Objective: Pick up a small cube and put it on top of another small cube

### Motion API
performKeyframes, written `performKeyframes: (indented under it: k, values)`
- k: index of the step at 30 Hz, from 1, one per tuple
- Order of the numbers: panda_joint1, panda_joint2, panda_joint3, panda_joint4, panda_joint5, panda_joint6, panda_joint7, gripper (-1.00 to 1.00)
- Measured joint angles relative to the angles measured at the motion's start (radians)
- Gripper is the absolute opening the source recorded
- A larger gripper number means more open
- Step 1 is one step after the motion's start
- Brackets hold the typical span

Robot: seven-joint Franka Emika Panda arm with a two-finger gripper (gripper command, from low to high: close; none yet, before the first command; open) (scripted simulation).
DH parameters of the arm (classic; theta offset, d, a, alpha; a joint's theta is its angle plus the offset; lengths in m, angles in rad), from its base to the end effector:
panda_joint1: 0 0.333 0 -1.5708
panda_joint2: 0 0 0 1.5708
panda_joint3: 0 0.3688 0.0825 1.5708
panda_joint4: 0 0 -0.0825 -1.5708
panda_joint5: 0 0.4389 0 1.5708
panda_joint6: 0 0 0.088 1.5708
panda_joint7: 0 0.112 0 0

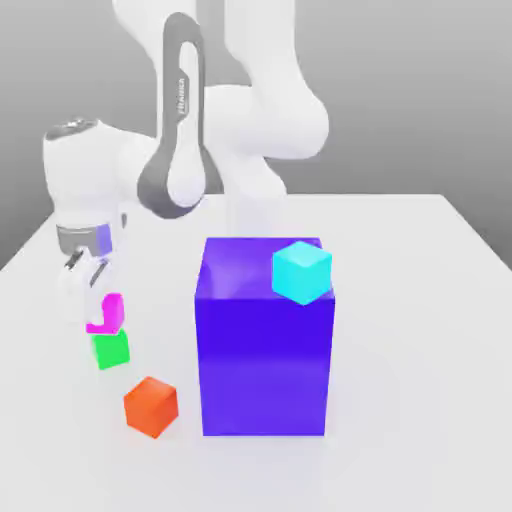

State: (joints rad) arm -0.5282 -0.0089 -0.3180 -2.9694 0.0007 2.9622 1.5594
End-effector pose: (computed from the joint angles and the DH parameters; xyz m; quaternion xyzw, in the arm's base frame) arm 0.2174 -0.2450 0.1737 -0.3594 0.9332 -0.0001 0.0016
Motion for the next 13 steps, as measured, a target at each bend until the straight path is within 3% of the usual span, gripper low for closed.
performKeyframes:
  k: [6,13]
  values:
    - [-0.030,0.000,0.010,0.000,-0.002,-0.001,0.001,1.00]
    - [-0.099,-0.222,0.056,-0.008,-0.141,-0.212,0.095,1.00]
